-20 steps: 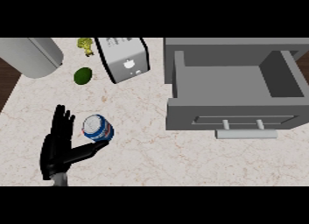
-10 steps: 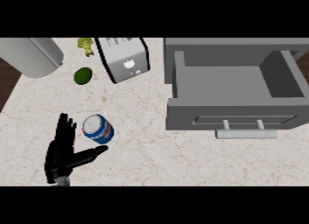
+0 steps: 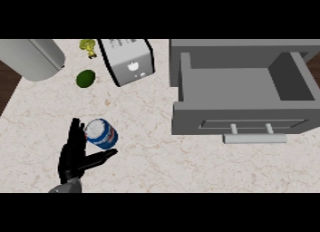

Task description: Pick up the can, place it into the drawer and close the drawer

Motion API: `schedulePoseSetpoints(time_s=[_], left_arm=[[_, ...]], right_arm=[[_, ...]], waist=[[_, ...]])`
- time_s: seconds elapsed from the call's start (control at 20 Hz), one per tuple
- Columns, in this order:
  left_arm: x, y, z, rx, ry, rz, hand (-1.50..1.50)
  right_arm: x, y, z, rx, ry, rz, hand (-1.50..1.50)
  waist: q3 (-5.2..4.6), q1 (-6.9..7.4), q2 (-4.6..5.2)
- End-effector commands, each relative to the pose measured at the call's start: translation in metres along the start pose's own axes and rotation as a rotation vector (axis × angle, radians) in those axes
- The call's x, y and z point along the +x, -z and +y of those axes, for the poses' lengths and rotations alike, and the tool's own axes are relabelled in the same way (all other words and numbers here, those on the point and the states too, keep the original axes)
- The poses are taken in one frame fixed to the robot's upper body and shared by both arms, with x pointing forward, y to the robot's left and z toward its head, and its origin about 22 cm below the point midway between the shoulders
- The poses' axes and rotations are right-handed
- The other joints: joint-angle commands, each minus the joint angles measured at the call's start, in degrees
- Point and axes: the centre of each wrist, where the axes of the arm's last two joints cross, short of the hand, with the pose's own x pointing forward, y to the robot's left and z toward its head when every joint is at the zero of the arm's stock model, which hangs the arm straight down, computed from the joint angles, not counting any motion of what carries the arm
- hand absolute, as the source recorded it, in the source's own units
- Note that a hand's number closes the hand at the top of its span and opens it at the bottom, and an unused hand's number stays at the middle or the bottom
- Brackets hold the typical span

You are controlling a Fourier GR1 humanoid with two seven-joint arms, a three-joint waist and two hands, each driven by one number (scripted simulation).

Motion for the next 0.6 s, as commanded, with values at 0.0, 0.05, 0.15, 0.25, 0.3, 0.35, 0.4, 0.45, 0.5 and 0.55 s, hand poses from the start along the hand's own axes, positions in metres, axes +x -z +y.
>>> schedulePoseSetpoints(time_s=[0.0, 0.05, 0.15, 0.25, 0.3, 0.35, 0.4, 0.45, 0.5, 0.55], left_arm=[[-0.015, -0.002, 0.007, -0.019, -0.029, 0.019, -1.50], [-0.012, 0.011, -0.007, -0.009, -0.044, -0.012, -1.50], [-0.012, -0.001, -0.014, 0.005, -0.030, -0.013, -1.50], [-0.027, 0.008, -0.008, -0.022, -0.076, 0.000, -1.50], [-0.028, 0.003, -0.006, -0.001, -0.091, 0.003, -1.50], [-0.032, 0.005, 0.000, -0.021, -0.123, 0.007, -1.50], [0.002, 0.032, -0.006, -0.005, -0.118, 0.022, -1.50], [-0.009, 0.026, -0.019, -0.009, -0.137, 0.022, 1.50], [-0.013, 0.029, -0.029, -0.029, -0.134, 0.002, 1.50], [-0.003, 0.034, -0.027, -0.070, -0.142, 0.005, 1.50]], right_arm=[[0.015, -0.006, -0.012, 0.006, 0.007, 0.006, -1.50], [-0.006, 0.000, 0.007, 0.006, 0.014, -0.003, -1.50], [-0.005, -0.013, -0.004, -0.012, 0.009, 0.007, -1.50], [0.000, 0.004, -0.007, -0.013, -0.003, 0.012, -1.50], [0.007, -0.005, -0.002, 0.010, 0.014, 0.001, -1.50], [0.018, -0.001, -0.001, 0.002, 0.002, 0.010, -1.50], [0.000, 0.003, -0.005, 0.020, 0.018, 0.007, -1.50], [0.008, -0.013, 0.003, 0.027, 0.007, -0.005, -1.50], [0.005, -0.016, 0.010, 0.016, 0.019, 0.017, -1.50], [0.014, -0.003, 0.004, 0.007, 0.019, 0.002, -1.50]], waist=[[-0.01, -0.03, -0.04], [0.00, 0.00, 0.02], [0.01, 0.03, -0.06], [-0.02, -0.02, 0.05], [-0.01, -0.03, -0.01], [-0.03, -0.07, 0.03], [0.01, 0.05, -0.01], [0.00, -0.17, -0.03], [-0.01, -0.47, 0.00], [-0.01, -0.06, 0.00]])
